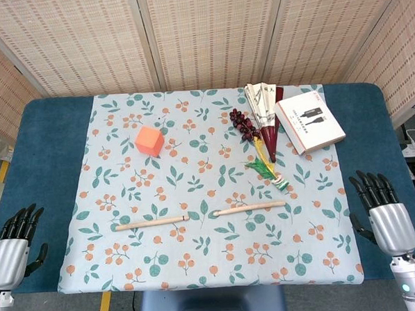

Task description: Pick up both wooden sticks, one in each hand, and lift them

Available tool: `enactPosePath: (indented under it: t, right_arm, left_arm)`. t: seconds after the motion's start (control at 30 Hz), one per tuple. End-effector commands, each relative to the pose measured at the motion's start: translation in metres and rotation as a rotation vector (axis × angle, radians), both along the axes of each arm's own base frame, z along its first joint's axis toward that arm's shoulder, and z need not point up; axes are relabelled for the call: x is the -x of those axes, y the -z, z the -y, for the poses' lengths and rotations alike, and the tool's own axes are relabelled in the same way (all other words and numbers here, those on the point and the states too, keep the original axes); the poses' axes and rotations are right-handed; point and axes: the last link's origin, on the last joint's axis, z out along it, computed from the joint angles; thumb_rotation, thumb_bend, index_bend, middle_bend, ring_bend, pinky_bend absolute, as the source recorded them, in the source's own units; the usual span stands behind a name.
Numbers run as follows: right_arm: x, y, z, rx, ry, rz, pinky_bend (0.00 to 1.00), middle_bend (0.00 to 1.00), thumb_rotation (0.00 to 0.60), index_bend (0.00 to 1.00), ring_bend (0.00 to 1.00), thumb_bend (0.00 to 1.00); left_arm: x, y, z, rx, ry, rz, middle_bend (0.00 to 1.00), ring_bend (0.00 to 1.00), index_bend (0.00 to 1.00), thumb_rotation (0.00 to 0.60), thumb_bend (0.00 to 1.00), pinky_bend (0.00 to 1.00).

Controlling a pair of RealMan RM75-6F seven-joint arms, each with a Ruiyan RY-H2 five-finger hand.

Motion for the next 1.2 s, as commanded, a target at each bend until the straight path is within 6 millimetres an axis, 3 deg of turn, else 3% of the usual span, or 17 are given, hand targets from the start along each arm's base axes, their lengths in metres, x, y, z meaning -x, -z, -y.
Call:
enactPosePath:
  t: [0.03,0.3,0.43,0.53,0.87,1.2]
  right_arm:
    - [0.0,0.001,0.0,-0.006,-0.001,0.004,0.0,0.0,0.6,0.0,0.0,0.35]
    - [-0.001,0.0,-0.007,-0.012,-0.009,0.003,0.0,0.0,0.6,0.0,0.0,0.35]
    - [-0.003,-0.001,-0.009,-0.005,-0.014,0.009,0.0,0.0,0.6,0.0,0.0,0.35]
    - [-0.003,0.002,-0.01,-0.015,-0.007,0.003,0.0,0.0,0.6,0.0,0.0,0.35]
    - [-0.002,0.009,-0.007,-0.032,0.002,-0.015,0.0,0.0,0.6,0.0,0.0,0.35]
    - [0.001,0.012,-0.001,-0.052,0.027,-0.019,0.0,0.0,0.6,0.0,0.0,0.35]
  left_arm:
    - [-0.001,0.0,0.001,-0.008,0.0,-0.003,0.0,0.0,0.0,0.6,0.46,0.14]
    - [-0.008,0.018,-0.007,0.012,0.044,-0.005,0.06,0.0,0.0,0.6,0.46,0.14]
    - [-0.024,0.04,-0.017,0.063,0.103,0.015,0.14,0.02,0.02,0.6,0.46,0.14]
    - [-0.038,0.058,-0.029,0.133,0.138,0.019,0.21,0.05,0.1,0.6,0.46,0.14]
    - [-0.082,0.118,-0.049,0.219,0.226,0.012,0.34,0.13,0.25,0.6,0.45,0.15]
    - [-0.104,0.163,-0.066,0.242,0.287,-0.057,0.37,0.17,0.29,0.6,0.43,0.15]
